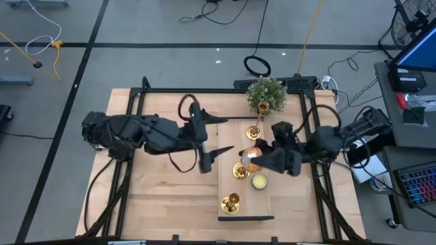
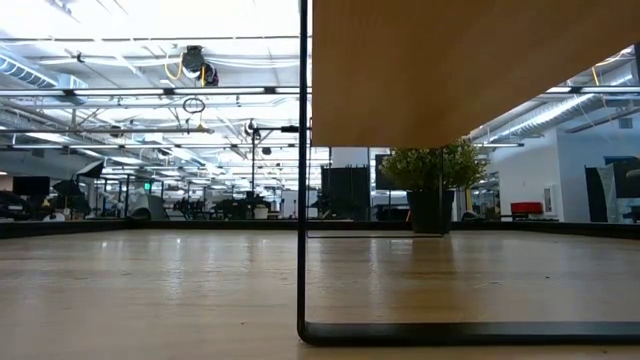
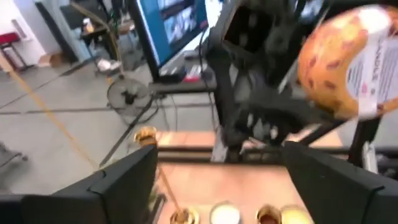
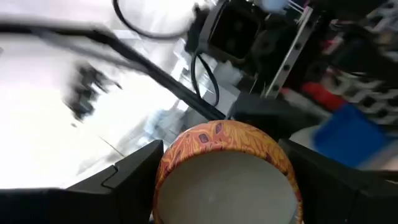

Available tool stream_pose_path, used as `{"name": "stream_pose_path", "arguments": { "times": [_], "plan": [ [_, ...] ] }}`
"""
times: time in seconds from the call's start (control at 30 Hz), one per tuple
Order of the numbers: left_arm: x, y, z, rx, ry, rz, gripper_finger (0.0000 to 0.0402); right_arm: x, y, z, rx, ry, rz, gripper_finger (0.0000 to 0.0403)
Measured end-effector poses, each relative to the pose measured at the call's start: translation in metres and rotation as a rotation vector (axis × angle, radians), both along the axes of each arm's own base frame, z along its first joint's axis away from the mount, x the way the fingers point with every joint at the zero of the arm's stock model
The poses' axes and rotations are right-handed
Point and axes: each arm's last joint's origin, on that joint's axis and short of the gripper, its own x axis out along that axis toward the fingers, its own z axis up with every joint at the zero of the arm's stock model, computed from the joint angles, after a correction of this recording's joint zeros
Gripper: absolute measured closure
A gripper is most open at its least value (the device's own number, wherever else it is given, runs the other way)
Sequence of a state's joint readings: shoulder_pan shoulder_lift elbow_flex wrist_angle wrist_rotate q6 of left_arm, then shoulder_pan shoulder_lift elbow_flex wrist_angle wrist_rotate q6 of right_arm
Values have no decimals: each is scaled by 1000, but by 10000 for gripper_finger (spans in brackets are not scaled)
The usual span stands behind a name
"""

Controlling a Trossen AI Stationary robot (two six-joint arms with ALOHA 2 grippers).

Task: Pick & Place candle stick holders
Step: Put the orange patterned scented candle on the shelf

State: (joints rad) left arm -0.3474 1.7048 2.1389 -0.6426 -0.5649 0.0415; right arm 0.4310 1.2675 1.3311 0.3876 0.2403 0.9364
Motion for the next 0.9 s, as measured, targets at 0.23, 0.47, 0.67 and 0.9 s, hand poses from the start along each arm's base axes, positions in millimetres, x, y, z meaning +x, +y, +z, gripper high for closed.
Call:
{"name": "stream_pose_path", "arguments": {
  "times": [0.23,0.47,0.67,0.9],
  "plan": [
    [-25,2,3,-49,51,72,97,-23,2,24,-278,321,-6,112],
    [-47,-8,1,-117,105,79,118,-45,19,16,-502,636,-21,112],
    [-62,-18,-1,-183,140,65,132,-48,49,-7,-567,801,142,112],
    [-68,-23,-7,-233,185,73,154,-40,95,-46,-685,961,301,112]
  ]
}}
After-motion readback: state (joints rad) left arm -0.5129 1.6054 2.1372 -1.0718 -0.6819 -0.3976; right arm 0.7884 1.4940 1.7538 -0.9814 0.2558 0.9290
